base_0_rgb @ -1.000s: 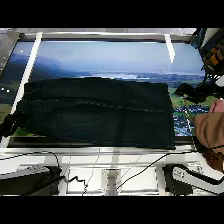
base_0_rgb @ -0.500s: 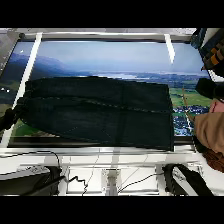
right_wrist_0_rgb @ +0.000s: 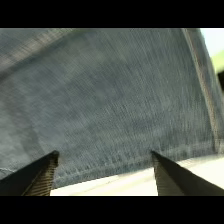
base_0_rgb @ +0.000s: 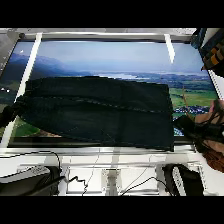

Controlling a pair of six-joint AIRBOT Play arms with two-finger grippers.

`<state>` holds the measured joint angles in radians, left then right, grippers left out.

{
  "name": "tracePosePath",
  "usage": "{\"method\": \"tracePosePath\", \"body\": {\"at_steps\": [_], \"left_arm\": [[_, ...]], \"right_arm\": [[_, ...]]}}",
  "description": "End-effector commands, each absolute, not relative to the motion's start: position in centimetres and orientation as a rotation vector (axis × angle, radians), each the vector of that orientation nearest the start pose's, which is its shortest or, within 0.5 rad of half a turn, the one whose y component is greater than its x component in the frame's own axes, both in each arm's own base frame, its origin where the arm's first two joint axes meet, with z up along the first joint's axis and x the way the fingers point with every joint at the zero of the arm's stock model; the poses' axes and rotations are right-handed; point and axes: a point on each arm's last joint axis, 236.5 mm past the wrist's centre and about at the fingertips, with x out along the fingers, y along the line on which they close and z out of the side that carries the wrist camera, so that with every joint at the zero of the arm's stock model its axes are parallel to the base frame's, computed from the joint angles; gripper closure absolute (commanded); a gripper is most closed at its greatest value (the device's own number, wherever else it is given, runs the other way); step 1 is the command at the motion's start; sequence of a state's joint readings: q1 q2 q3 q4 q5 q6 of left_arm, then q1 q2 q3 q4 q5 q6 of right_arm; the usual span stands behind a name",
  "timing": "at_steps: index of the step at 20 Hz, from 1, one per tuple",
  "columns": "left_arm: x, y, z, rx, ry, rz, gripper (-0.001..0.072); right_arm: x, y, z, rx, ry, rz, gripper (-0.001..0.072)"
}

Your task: Fold the clothes and pants, and hang the long-sleeved shirts on hangers.

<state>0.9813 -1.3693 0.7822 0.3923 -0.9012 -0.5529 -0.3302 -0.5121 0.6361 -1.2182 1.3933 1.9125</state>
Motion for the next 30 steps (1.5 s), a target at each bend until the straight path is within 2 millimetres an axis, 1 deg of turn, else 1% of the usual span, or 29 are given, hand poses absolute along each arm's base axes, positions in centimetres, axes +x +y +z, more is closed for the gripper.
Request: {"method": "tracePosePath", "body": {"at_steps": [1, 4, 6, 8, 10, 13, 15, 16, 17, 18, 20, 22, 23, 27, 29, 30], "left_arm": [[35.1, 21.6, -3.4, -0.773, 0.648, 0.143, 0.0648], [35.1, 21.6, -3.4, -0.773, 0.648, 0.143, 0.0648], [35.1, 21.6, -3.4, -0.773, 0.648, 0.143, 0.0648], [35.1, 21.6, -3.4, -0.772, 0.648, 0.143, 0.0648], [35.1, 21.6, -3.4, -0.772, 0.648, 0.143, 0.0648], [35.1, 21.6, -3.4, -0.771, 0.648, 0.142, 0.0648], [35.1, 21.6, -3.4, -0.762, 0.648, 0.139, 0.0648], [35.1, 21.6, -3.4, -0.763, 0.648, 0.139, 0.0647], [35.1, 21.6, -3.4, -0.762, 0.648, 0.139, 0.0647], [35.1, 21.6, -3.4, -0.762, 0.648, 0.139, 0.0647], [35.1, 21.6, -3.4, -0.762, 0.648, 0.139, 0.0647], [35.1, 21.6, -3.4, -0.763, 0.648, 0.139, 0.0648], [35.1, 21.6, -3.4, -0.763, 0.648, 0.139, 0.0648], [35.1, 21.6, -3.4, -0.763, 0.648, 0.139, 0.0647], [35.1, 21.6, -3.4, -0.763, 0.648, 0.139, 0.0647], [35.1, 21.6, -3.4, -0.763, 0.648, 0.139, 0.0647]], "right_arm": [[17.8, 2.3, -1.1, 0.93, 1.317, -0.366, 0.0061], [17.4, 2.0, -2.9, 0.995, 1.403, -0.46, 0.0066], [16.9, 2.1, -4.1, 0.999, 1.481, -0.487, 0.0066], [16.0, 1.8, -5.0, 0.982, 1.554, -0.521, 0.0066], [15.3, 1.8, -5.5, 0.976, 1.608, -0.538, 0.0066], [12.9, 2.7, -5.6, 0.974, 1.733, -0.549, 0.0066], [11.6, 3.2, -6.4, 1.011, 1.772, -0.604, 0.0066], [11.3, 3.3, -7.0, 1.035, 1.771, -0.633, 0.0066], [11.5, 3.5, -7.7, 1.058, 1.753, -0.645, 0.0067], [12.1, 3.4, -8.4, 1.075, 1.712, -0.643, 0.0068], [14.0, 2.6, -9.4, 1.087, 1.611, -0.643, 0.0117], [15.3, 1.9, -9.7, 1.086, 1.542, -0.644, 0.0116], [15.5, 1.7, -9.8, 1.081, 1.529, -0.646, 0.0115], [15.0, 0.9, -10.1, 1.033, 1.536, -0.671, 0.0115], [14.8, 1.0, -10.2, 1.036, 1.543, -0.672, 0.0116], [14.2, 1.2, -10.6, 1.037, 1.562, -0.677, 0.0116]]}}
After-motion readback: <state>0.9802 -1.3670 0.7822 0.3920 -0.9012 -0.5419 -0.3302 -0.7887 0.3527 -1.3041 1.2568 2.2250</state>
